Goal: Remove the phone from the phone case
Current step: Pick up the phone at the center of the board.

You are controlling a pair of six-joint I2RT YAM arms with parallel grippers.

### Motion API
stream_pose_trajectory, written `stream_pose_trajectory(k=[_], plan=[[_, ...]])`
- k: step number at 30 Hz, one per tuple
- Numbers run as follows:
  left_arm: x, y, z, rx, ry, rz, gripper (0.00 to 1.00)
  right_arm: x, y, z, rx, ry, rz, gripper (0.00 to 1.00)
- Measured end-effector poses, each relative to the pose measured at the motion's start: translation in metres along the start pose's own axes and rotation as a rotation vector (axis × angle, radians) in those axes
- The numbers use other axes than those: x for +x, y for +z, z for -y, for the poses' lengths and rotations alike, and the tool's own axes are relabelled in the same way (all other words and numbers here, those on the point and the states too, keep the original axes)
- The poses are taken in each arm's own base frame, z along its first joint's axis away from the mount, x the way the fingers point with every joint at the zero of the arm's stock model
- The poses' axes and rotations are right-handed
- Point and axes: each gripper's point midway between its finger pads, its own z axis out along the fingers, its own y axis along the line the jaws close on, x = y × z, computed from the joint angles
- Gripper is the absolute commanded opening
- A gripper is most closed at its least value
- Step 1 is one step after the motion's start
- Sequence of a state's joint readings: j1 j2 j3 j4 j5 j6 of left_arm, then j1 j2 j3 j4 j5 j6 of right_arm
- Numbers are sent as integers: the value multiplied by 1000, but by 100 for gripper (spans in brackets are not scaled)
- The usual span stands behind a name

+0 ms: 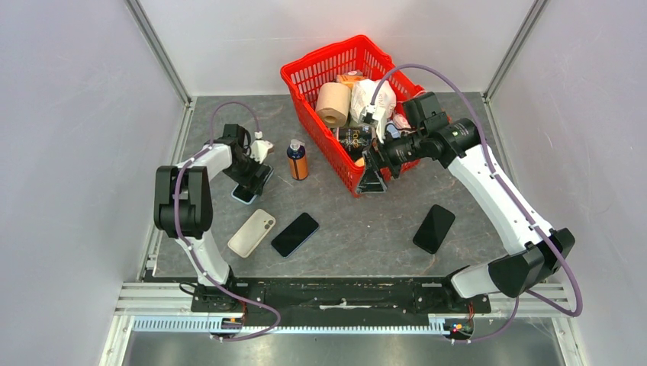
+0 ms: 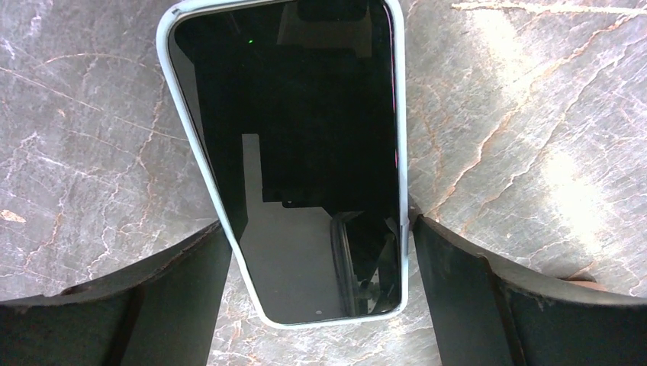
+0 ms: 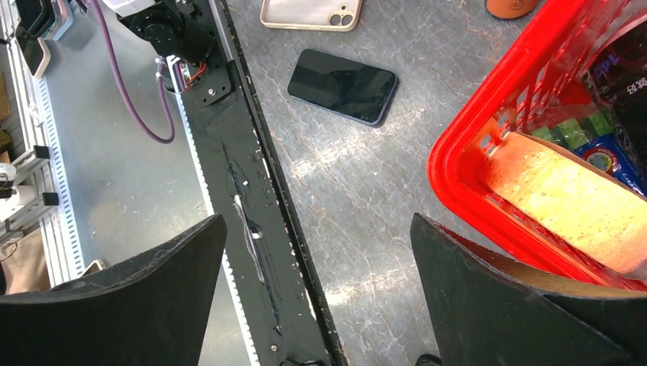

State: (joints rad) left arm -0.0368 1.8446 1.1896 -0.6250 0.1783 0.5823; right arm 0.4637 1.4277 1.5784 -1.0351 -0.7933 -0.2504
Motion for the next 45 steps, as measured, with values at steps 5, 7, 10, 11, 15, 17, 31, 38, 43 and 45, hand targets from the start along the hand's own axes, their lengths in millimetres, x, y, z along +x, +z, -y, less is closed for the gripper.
stream_pose_trajectory(k=[5, 7, 10, 11, 15, 17, 31, 38, 43, 45], plan=[[0, 1, 3, -14, 26, 4, 65, -1, -1, 0, -3, 7, 6, 97], [-1, 1, 5, -15, 37, 8, 53, -1, -1, 0, -6, 9, 9, 97], [-2, 0, 6, -14, 51, 9, 33, -2, -1, 1, -5, 13, 11, 97], [-2, 0, 6, -15, 55, 10, 23, -2, -1, 1, -5, 15, 12, 97], [-3, 0, 6, -11, 66, 11, 2, -3, -2, 1, -5, 17, 16, 97], [-3, -1, 6, -9, 71, 13, 2, -2, -2, 2, -3, 17, 19, 97], [7, -36, 24, 0, 118, 56, 2, -3, -4, 3, 19, 35, 30, 97], [2, -90, 34, -65, 146, 192, 2, -5, -5, 4, 27, 45, 34, 97], [-5, -146, 56, -86, 187, 333, 2, -22, -5, -1, 17, 17, 48, 97], [-7, -170, 68, -93, 213, 388, 2, -31, 0, -6, -1, -7, 46, 97]])
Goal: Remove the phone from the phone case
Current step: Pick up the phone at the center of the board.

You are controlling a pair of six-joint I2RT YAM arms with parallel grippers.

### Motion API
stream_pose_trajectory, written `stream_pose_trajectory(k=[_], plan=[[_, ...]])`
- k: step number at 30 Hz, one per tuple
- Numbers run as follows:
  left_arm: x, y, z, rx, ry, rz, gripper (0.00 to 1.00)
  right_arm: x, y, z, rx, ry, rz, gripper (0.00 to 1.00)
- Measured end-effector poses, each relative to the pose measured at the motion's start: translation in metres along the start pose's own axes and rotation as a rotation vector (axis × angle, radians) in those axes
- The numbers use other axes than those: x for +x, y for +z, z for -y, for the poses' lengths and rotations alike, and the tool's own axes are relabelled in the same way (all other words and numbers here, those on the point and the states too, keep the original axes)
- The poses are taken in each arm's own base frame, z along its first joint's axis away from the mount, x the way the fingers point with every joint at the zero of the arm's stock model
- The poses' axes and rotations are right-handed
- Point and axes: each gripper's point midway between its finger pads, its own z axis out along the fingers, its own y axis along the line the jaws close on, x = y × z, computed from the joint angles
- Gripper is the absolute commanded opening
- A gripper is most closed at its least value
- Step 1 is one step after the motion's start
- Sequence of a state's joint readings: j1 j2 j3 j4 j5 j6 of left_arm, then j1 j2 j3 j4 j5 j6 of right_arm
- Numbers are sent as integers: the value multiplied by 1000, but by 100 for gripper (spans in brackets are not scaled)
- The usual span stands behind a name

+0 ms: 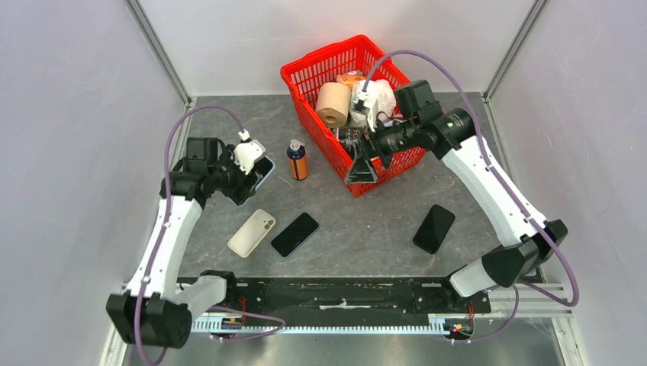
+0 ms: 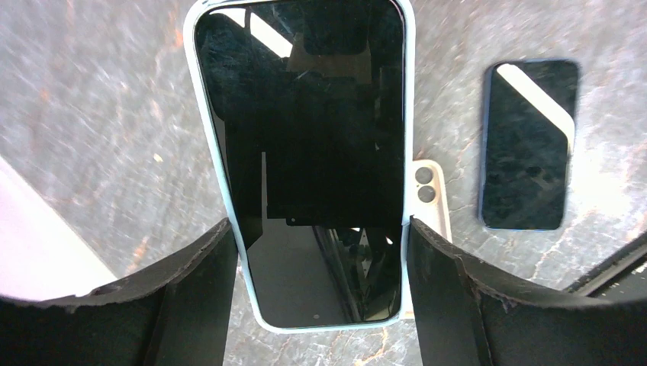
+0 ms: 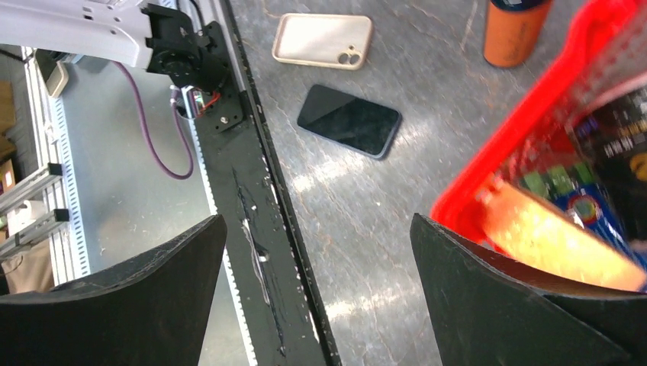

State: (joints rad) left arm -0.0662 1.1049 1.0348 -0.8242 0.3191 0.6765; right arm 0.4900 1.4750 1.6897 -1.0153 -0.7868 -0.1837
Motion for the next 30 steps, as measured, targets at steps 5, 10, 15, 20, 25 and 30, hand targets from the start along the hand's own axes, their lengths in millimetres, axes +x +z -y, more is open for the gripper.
stream_pose_trajectory(k=[5, 10, 15, 20, 25, 30], plan=[[-45, -42, 26, 6, 104, 126, 2, -23, 25, -17, -64, -59, -28, 97], [-88, -69, 63, 65, 216, 229, 2, -44, 53, -23, -119, -80, -35, 97], [-103, -79, 79, 84, 241, 240, 2, -61, 75, -12, -152, -25, -24, 97], [-106, -75, 84, 90, 243, 219, 2, -64, 94, -5, -192, 50, -29, 96], [-106, -69, 88, 96, 248, 198, 2, -64, 105, -4, -236, 113, -38, 92], [-108, -64, 90, 87, 257, 186, 2, -64, 115, -6, -275, 146, -43, 83]])
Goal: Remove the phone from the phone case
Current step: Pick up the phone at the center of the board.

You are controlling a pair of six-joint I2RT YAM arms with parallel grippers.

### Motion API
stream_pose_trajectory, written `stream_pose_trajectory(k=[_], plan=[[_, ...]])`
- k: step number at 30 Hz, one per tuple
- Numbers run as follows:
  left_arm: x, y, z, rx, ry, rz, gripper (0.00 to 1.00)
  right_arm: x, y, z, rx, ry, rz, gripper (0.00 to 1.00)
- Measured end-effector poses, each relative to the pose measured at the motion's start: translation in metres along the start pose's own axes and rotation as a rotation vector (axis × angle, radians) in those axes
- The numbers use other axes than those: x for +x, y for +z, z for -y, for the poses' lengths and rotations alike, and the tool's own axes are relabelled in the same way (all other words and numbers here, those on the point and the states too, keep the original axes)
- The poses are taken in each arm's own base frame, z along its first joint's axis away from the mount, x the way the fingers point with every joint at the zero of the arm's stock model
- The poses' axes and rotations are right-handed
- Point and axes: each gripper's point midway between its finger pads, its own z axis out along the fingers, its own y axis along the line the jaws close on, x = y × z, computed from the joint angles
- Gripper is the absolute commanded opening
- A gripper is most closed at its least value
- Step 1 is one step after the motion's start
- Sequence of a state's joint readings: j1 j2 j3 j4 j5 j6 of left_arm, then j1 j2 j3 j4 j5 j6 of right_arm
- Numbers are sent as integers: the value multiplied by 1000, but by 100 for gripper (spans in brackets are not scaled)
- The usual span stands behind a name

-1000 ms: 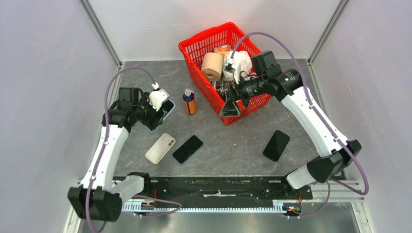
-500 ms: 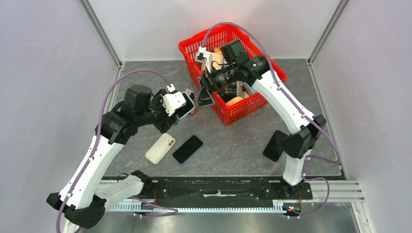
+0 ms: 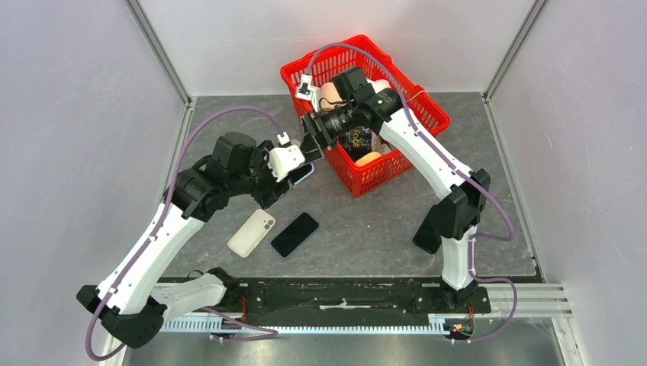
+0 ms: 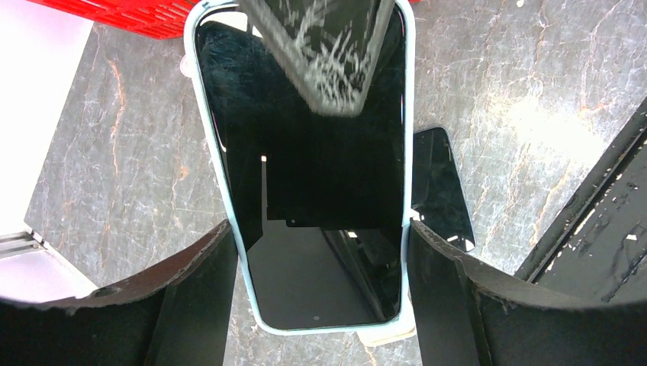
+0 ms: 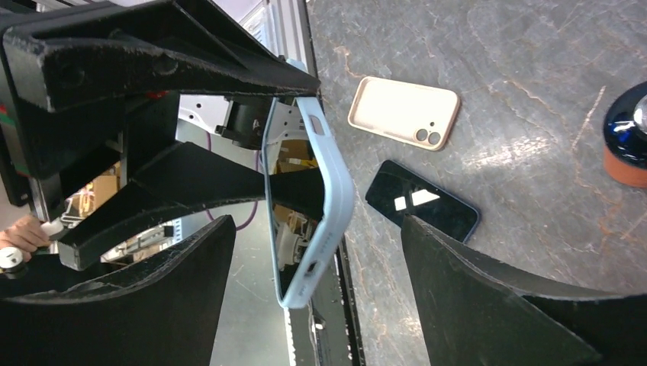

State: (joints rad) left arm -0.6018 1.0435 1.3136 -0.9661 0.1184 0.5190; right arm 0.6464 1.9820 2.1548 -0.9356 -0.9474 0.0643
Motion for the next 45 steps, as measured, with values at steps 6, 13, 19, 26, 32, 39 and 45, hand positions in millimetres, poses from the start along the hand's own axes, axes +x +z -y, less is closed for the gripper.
stream_pose_trajectory(k=[6, 13, 19, 26, 32, 39, 45], plan=[[-5, 8, -3, -22, -1, -3, 2, 4, 14, -5, -40, 23, -21, 41], [-10, 9, -10, -59, -1, 8, 3, 6, 16, -4, -32, 109, -29, 0], [-15, 10, -6, -35, -6, 36, 70, 13, 17, 2, -1, 41, -47, 0], [-22, 2, 1, -2, 2, 83, 81, 32, 4, 14, 93, -48, -100, 0], [-31, -7, 7, 40, 1, 117, 81, 45, -29, -4, 144, -171, -122, 0], [-65, -15, 13, 195, -60, 198, 81, 58, -66, -49, 128, -331, -115, 0], [-85, -20, 18, 381, -158, 263, 80, 69, -85, -70, 132, -406, -110, 0]])
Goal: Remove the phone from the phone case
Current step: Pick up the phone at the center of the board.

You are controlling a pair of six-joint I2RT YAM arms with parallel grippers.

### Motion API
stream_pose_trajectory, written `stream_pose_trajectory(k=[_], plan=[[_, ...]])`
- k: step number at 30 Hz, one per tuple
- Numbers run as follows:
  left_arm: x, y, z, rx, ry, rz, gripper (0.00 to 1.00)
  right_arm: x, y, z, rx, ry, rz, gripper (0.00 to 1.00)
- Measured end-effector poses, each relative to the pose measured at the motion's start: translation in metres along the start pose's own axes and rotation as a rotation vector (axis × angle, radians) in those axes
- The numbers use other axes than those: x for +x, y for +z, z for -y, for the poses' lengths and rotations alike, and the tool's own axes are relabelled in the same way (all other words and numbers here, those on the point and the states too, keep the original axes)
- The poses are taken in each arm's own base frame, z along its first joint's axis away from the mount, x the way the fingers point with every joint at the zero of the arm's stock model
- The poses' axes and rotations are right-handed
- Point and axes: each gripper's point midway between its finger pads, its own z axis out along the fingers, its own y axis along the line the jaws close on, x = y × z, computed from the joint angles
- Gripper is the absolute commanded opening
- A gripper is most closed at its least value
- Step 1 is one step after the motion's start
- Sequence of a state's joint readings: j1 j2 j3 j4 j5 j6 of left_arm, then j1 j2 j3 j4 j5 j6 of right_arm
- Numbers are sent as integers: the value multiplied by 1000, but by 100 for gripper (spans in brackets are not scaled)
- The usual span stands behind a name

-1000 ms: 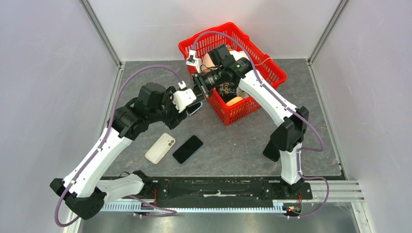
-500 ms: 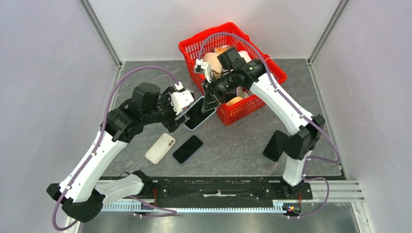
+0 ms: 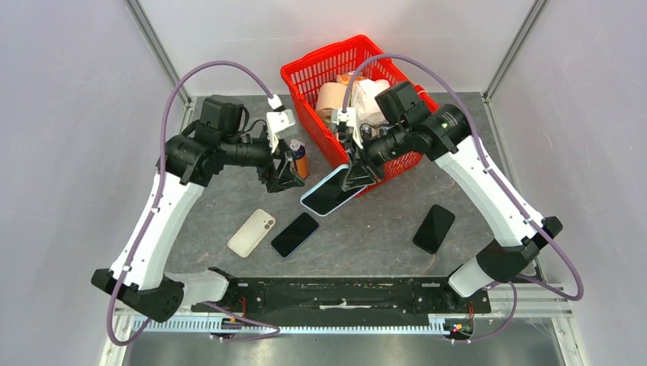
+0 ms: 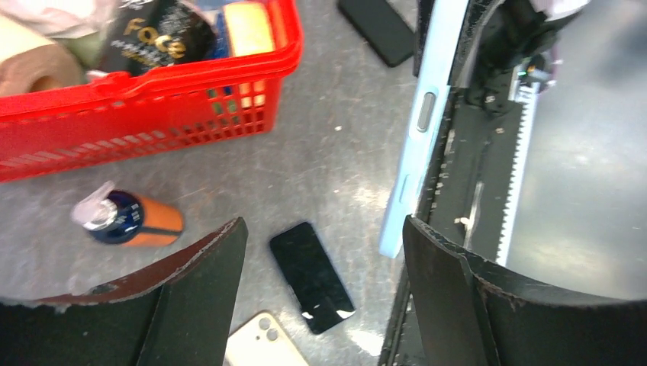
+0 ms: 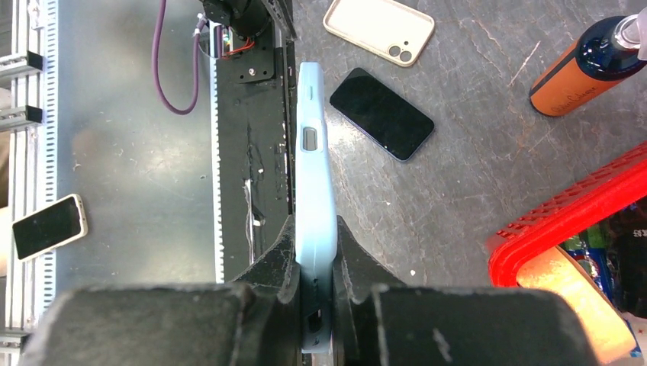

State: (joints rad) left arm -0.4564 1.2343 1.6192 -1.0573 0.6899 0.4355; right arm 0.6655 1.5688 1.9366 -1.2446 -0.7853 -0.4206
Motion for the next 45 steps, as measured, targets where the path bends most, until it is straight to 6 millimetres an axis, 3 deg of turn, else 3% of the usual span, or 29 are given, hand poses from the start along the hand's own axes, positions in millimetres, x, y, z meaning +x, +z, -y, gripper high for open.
stream_pose_trajectory(k=[8, 23, 28, 34, 36, 40, 42, 43, 45], plan=[[-5, 3, 30, 192, -78, 43, 80, 3, -11, 2, 41, -19, 3, 0], [12, 31, 48, 330, -153, 34, 74, -6, -11, 2, 13, -14, 31, 0], [16, 42, 48, 357, -162, 32, 53, -9, -9, 3, -5, -8, 38, 0], [27, 51, 51, 383, -185, 15, 46, -10, -7, 5, -10, 2, 39, 0], [30, 54, 53, 392, -188, 10, 40, -11, -8, 4, -11, 7, 43, 0], [34, 59, 60, 422, -192, 4, 3, -12, -9, 3, -20, 18, 51, 0], [33, 60, 63, 437, -164, 15, 2, -11, -9, 1, -33, 47, 50, 0], [32, 60, 63, 437, -160, 17, 2, -11, -10, 1, -40, 56, 53, 6], [32, 61, 64, 438, -159, 18, 2, -11, -10, 1, -41, 60, 54, 30]])
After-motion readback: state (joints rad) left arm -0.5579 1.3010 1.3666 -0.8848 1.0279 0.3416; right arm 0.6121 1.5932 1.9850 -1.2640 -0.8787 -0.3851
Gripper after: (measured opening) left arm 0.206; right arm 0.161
